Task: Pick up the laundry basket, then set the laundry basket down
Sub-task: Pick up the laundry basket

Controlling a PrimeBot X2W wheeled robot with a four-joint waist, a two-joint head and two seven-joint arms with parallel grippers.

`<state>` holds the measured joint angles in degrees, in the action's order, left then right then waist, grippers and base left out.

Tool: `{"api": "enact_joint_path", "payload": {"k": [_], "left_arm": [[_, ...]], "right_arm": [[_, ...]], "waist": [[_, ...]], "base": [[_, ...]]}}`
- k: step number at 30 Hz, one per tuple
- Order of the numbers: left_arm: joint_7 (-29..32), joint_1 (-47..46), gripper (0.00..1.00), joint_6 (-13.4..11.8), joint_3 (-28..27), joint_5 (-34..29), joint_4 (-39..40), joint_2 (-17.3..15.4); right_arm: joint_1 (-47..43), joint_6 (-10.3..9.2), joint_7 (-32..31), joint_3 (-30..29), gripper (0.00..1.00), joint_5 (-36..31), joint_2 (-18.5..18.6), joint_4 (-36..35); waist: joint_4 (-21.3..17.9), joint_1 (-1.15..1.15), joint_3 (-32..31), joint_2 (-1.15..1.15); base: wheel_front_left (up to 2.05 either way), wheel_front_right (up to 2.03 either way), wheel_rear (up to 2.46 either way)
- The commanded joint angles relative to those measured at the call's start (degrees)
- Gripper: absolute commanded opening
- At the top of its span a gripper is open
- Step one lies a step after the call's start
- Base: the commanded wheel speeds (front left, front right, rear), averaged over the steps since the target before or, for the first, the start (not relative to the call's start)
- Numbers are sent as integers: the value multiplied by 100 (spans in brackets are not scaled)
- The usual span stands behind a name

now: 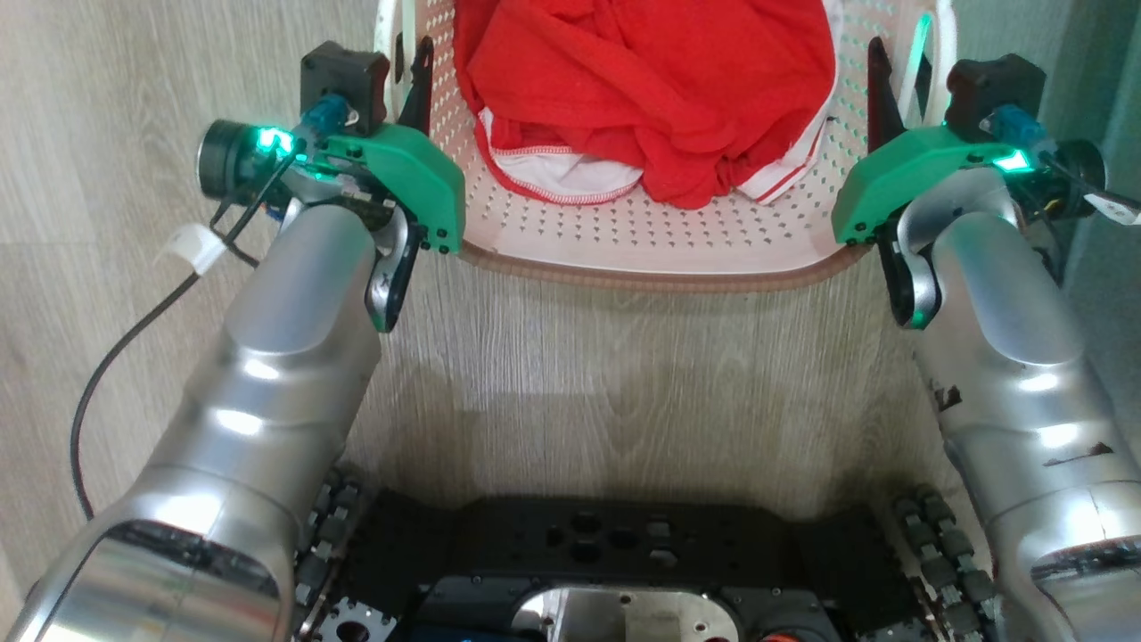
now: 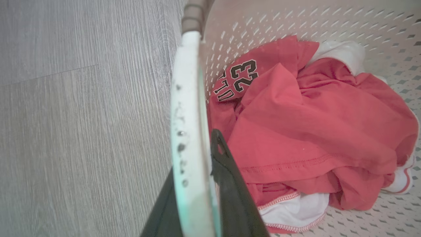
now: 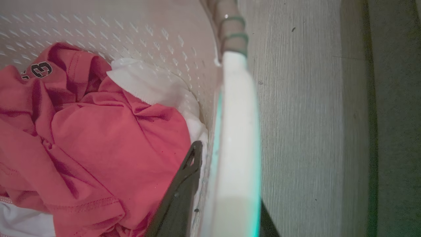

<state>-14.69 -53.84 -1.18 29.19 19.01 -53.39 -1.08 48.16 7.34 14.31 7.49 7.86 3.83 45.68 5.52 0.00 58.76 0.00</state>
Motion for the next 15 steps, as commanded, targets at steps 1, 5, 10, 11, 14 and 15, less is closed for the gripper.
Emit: {"api": "enact_joint_path", "payload": {"k": [1,5,10,11,14,15], "left_arm": [[-30,263,0,-61,5,64,71,-180],[-30,377,0,-96,100,168,49,-180],[-30,525,0,-114,194,264,-10,-180],[-30,570,0,-116,218,290,-29,-180],[-30,727,0,-112,289,381,-97,-180],[-30,789,0,-110,308,422,-124,-180]], "right_arm": [[-182,14,69,221,0,2,-95,-1],[-192,14,69,323,0,85,-95,131],[-247,14,69,436,0,195,-95,291],[-268,14,69,471,0,230,-95,344],[-335,14,69,578,0,346,-95,545],[-361,14,69,626,0,396,-95,619]], "waist": [[-6,0,-106,0],[-33,0,-296,0],[-70,0,-572,0],[-79,0,-654,0],[-102,0,-937,0],[-112,0,-1044,0]], "base": [[0,0,0],[0,0,0],[0,0,0],[0,0,0],[0,0,0],[0,0,0]]}}
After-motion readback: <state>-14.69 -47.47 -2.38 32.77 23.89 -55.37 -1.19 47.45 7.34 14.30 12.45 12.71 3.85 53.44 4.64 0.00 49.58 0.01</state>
